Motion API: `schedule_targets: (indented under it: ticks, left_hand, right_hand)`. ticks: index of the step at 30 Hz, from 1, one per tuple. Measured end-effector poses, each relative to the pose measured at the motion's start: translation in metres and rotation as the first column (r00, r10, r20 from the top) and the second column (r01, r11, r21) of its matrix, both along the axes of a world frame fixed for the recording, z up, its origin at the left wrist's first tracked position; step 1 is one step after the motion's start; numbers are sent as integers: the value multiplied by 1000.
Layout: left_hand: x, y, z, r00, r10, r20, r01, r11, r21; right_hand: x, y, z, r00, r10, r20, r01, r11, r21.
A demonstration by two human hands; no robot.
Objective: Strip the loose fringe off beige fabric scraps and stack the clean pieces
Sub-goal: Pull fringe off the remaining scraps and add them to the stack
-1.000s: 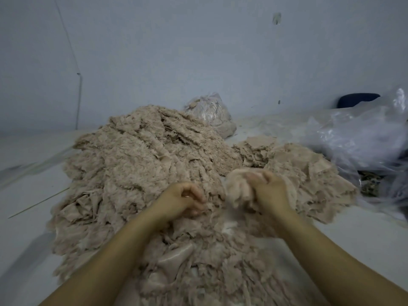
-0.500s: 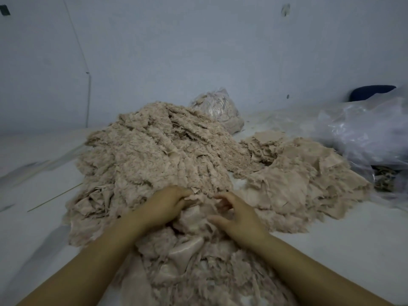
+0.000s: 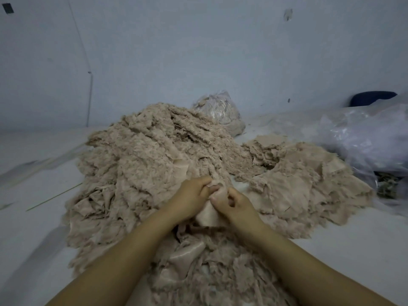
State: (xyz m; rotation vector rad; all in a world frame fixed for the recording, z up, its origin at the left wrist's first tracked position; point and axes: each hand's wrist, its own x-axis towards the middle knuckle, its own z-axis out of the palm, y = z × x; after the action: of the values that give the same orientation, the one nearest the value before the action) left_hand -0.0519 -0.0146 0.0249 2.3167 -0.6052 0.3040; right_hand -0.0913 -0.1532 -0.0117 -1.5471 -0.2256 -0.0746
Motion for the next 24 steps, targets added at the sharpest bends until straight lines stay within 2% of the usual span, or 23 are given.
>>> schedule_targets:
  ticks: [3, 5, 7, 10, 13, 16, 18, 20, 22, 24]
  left_hand:
    - [8, 7, -3, 997, 80, -23, -81, 995, -63]
    - [10, 13, -5, 993, 96, -66, -98, 995, -33]
    - [7, 10, -7, 996, 54, -68, -57, 998, -33]
    - [0, -3, -8, 995, -63, -76, 60, 997, -40]
    - [0, -1, -6, 984, -58, -167, 26, 982, -188]
    - [3, 3, -7, 973, 44, -228, -126, 925, -359]
    - [3, 4, -8, 965, 98, -245, -191, 898, -396]
    - [-1, 2, -8, 968, 34, -251, -130, 916, -379]
    - [-7, -1, -9, 959, -92, -268, -23, 918, -396]
    - [-9, -1, -9, 957, -153, -245, 55, 929, -366]
  right_hand:
    - [1, -6, 2, 994, -104, 16, 104, 995, -11]
    - [0, -12, 0, 994, -103, -25, 103, 995, -11]
    - [-2, -13, -2, 994, -31, -102, 32, 999, 13]
    - [-1, -12, -1, 996, -14, -90, 17, 999, 36]
    - [0, -8, 1, 996, -64, -58, 67, 996, 57]
    - [1, -6, -3, 993, -94, -77, 103, 986, 128]
    - [0, -3, -3, 987, -132, -90, 146, 974, 172]
    - [0, -2, -2, 979, -196, -62, 204, 964, 169]
    - [2, -3, -1, 968, -246, -50, 250, 963, 99]
    - [4, -2, 2, 973, -220, -67, 223, 975, 28]
